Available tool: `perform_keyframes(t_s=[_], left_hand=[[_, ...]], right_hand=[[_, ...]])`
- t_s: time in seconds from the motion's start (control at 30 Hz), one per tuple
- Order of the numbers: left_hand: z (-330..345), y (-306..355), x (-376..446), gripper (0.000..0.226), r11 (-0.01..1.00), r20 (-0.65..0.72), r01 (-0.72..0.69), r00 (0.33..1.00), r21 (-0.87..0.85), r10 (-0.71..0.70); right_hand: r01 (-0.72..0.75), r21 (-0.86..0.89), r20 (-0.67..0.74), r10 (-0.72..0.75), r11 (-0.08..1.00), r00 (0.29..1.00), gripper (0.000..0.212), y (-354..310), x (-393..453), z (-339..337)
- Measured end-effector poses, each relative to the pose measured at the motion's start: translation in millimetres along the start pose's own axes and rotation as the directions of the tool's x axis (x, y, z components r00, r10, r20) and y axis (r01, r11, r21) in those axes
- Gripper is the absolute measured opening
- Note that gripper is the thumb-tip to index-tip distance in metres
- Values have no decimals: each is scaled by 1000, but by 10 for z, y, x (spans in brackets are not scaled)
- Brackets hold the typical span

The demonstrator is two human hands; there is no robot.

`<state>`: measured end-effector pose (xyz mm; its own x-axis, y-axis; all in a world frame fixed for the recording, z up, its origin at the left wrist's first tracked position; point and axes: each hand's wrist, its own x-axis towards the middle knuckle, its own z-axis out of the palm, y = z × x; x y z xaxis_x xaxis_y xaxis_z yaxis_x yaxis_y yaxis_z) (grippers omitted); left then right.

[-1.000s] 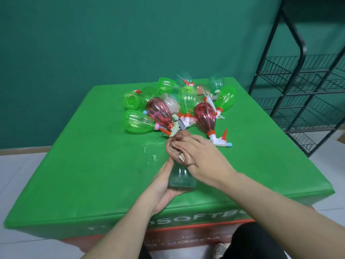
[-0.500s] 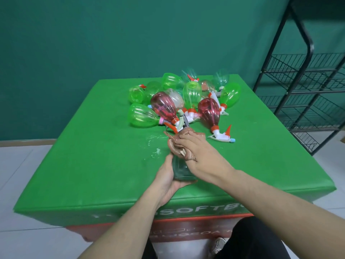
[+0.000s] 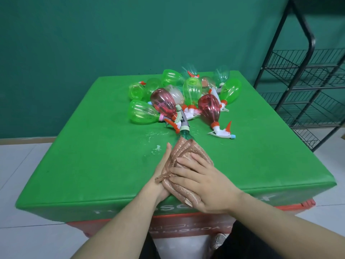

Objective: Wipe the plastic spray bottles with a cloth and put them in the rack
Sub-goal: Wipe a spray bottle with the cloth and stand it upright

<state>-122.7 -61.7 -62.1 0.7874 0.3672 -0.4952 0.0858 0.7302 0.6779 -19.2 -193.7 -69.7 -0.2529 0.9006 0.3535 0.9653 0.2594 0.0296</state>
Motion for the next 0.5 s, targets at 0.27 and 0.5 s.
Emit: perform_keyframes(t_s=[0.27, 0.5], left_hand=[[-93, -44, 23, 39, 972, -52, -136, 990, -191, 129], [-116, -36, 42, 43, 964, 59, -88, 993, -251, 105]], right_hand=[[-137, 75, 30, 135, 988, 990, 51, 134, 339, -78], [-507, 156, 7, 513, 847, 858, 67, 225, 674, -144]])
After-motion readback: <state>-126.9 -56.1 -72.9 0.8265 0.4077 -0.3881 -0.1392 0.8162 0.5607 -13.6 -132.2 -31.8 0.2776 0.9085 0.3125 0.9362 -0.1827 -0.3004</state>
